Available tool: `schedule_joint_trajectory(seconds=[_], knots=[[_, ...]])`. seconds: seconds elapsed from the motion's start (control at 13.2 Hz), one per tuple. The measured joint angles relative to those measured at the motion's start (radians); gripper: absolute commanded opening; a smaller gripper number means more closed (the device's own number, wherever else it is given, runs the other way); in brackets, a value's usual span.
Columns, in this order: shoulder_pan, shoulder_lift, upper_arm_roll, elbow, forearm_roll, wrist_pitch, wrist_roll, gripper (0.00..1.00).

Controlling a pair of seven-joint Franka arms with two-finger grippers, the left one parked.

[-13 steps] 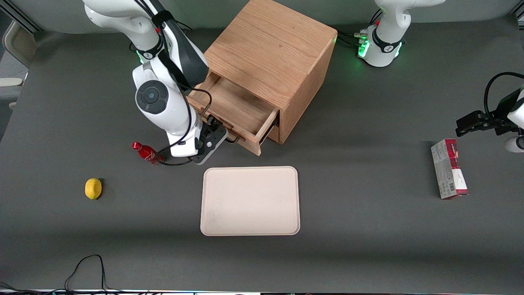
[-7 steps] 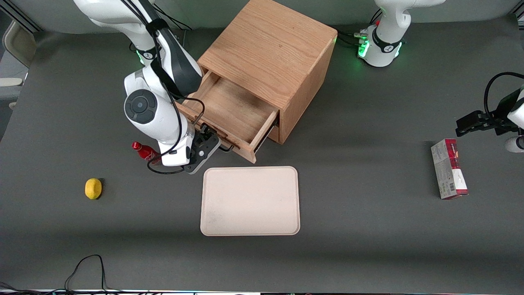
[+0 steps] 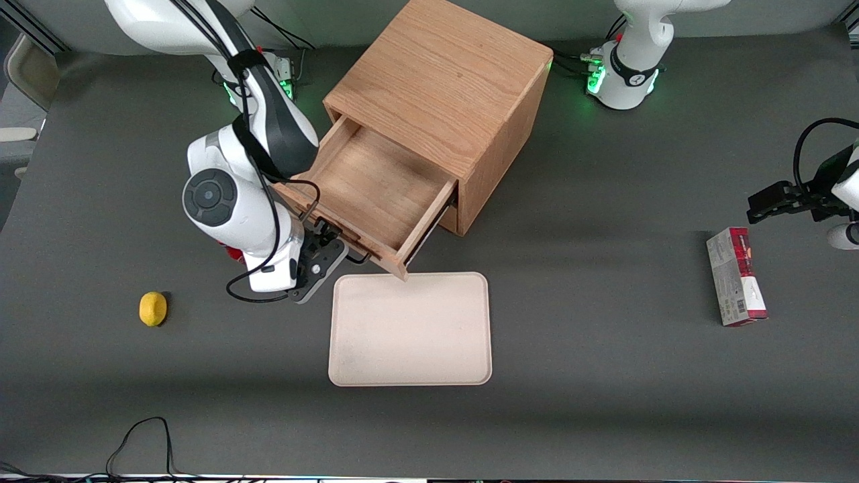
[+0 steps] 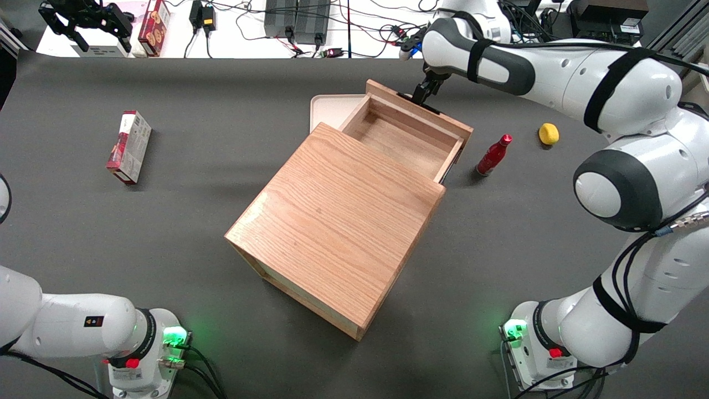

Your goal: Open upper drawer

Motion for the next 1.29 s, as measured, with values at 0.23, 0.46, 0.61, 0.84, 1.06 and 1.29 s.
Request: schedule_joint_trajectory(seconds=[0.23, 0.46, 0.61, 0.84, 1.06, 1.29], knots=[[-0.026, 0.013, 0.000, 0.024, 0.000, -0.014, -0.019, 1.00], [-0.040, 0.030, 0.000, 0.053, 0.000, -0.031, -0.019, 1.00], [-0.048, 0.037, 0.000, 0.062, 0.000, -0.032, -0.019, 1.00], [-0.053, 0.048, 0.000, 0.081, 0.000, -0.033, -0.019, 1.00], [-0.062, 0.056, 0.000, 0.093, 0.000, -0.048, -0.019, 1.00], [-0.062, 0.057, 0.000, 0.100, 0.000, -0.051, -0.019, 1.00]])
